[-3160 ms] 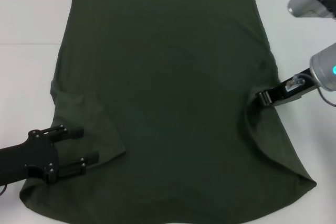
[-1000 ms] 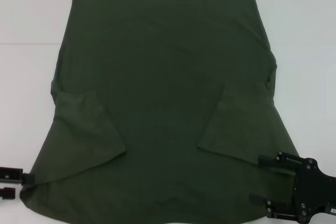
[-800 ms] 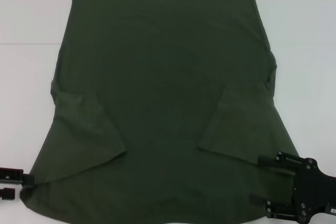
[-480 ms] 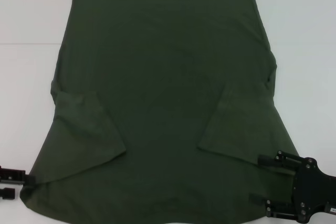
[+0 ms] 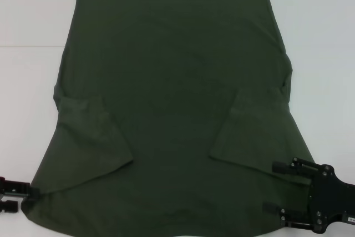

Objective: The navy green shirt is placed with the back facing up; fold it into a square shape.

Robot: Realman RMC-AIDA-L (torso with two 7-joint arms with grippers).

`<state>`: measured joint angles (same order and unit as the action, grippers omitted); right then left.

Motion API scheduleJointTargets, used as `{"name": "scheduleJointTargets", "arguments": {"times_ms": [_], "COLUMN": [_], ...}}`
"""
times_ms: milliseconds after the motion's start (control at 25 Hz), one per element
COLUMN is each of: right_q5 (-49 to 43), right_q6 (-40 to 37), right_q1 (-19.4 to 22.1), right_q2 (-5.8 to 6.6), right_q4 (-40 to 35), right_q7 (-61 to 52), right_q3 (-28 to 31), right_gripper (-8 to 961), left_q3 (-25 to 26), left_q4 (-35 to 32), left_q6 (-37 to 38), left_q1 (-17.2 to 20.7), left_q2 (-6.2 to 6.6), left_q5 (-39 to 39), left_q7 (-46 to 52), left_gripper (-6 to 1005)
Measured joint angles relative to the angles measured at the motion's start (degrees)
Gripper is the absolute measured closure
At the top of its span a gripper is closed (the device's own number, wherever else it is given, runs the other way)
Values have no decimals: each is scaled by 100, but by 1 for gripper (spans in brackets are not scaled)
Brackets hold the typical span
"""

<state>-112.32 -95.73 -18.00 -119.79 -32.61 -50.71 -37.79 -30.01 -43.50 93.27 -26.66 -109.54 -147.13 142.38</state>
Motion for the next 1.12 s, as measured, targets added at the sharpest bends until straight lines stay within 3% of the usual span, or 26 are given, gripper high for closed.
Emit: {"name": "scheduleJointTargets", "arguments": {"times_ms": [320, 720, 1120], "right_q5": [0, -1, -1], "right_q6": [58, 67, 66], "right_q1": [-24, -36, -26], "right_q2": [1, 0, 1], "right_q4": [75, 79, 80], "right_q7": [8, 11, -1], "right_q3": [0, 0, 4], "right_gripper": [116, 115, 115], "left_q3": [-5, 7, -32], "left_q4": [115, 161, 109], "left_q6": [-2, 19, 77], "left_q1": [-56, -308, -445], "left_q2": [-27, -323, -359], "left_q5": [16, 27, -60], "left_q7": [-3, 11, 173], "left_gripper": [255, 254, 277]}}
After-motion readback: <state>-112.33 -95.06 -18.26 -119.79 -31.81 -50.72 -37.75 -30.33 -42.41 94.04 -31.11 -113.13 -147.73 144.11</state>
